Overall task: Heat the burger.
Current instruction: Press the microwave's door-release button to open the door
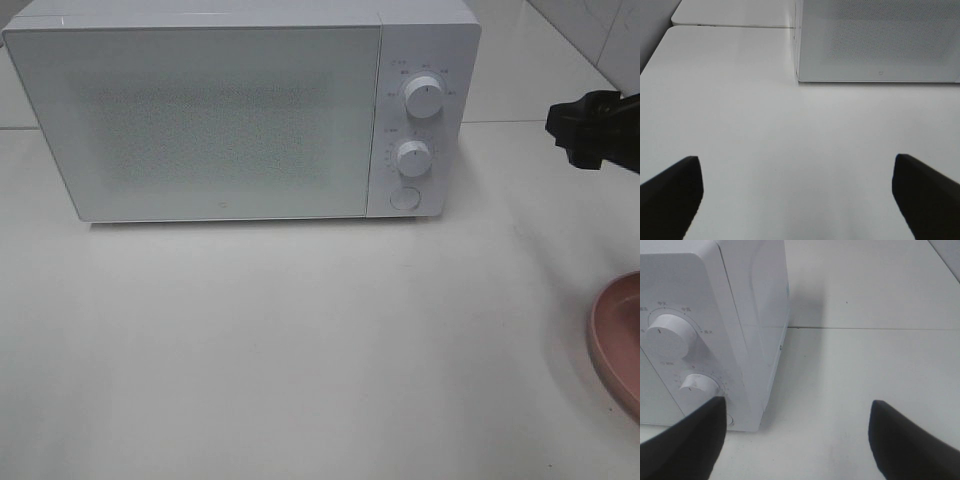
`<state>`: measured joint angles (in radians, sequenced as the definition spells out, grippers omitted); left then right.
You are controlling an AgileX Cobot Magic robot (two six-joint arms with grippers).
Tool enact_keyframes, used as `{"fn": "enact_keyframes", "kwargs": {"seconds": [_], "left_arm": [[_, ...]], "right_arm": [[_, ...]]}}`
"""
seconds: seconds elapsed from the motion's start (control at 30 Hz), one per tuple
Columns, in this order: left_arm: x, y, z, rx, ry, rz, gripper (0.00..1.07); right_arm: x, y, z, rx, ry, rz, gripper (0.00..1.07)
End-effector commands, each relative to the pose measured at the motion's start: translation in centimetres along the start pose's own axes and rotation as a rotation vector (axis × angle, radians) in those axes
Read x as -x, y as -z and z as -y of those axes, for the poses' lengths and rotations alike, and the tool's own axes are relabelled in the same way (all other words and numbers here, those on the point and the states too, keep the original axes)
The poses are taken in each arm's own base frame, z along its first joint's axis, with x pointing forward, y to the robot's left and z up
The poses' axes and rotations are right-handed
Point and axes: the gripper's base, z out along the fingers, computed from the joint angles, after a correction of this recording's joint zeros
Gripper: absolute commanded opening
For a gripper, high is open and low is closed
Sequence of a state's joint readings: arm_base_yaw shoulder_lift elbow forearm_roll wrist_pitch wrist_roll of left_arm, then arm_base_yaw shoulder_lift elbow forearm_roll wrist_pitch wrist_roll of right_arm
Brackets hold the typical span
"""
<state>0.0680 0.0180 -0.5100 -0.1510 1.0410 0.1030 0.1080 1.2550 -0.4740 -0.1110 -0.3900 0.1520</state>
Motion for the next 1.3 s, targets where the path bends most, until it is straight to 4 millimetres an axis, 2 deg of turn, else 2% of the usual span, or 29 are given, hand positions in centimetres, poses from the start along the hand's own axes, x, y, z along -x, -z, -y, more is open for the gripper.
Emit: {"fn": "enact_keyframes", "kwargs": {"seconds": [0.03,0.2,0.4,0.47,0.77,0.83,1.13,1.2,1.3], "left_arm": [[-0.1,-0.1,0.0,0.000,0.002,-0.005,0.98],[-0.1,-0.1,0.0,0.000,0.002,-0.005,0.98],[-0.1,-0.1,0.0,0.000,0.002,-0.005,0.98],[-0.1,-0.1,0.0,0.000,0.002,-0.005,0.98],[-0.1,-0.1,0.0,0.000,0.002,-0.005,0.98],[-0.1,-0.1,0.0,0.000,0.002,-0.005,0.98],[-0.1,-0.1,0.0,0.000,0.002,-0.005,0.98],[-0.1,-0.1,0.0,0.000,0.002,-0.005,0.98],[-0.1,-0.1,0.0,0.000,0.002,-0.005,0.98]], "right_arm": [[0.0,-0.6,0.0,0.011,0.039,0.035,0.73],[-0.9,-1.8,-0.2,0.020,0.058,0.011,0.73],[-1.9,-2.8,-2.4,0.100,0.127,-0.014,0.73],[-2.6,-3.4,-4.0,0.137,0.126,-0.018,0.73],[-3.8,-4.0,-6.0,0.158,0.103,-0.037,0.73],[-4.5,-4.1,-7.4,0.168,0.114,-0.043,0.73],[-5.9,-4.4,-9.3,0.134,0.106,-0.047,0.73],[-6.5,-4.4,-9.7,0.051,0.102,-0.030,0.73],[-6.7,-4.4,-9.9,0.034,0.106,-0.027,0.73]]}}
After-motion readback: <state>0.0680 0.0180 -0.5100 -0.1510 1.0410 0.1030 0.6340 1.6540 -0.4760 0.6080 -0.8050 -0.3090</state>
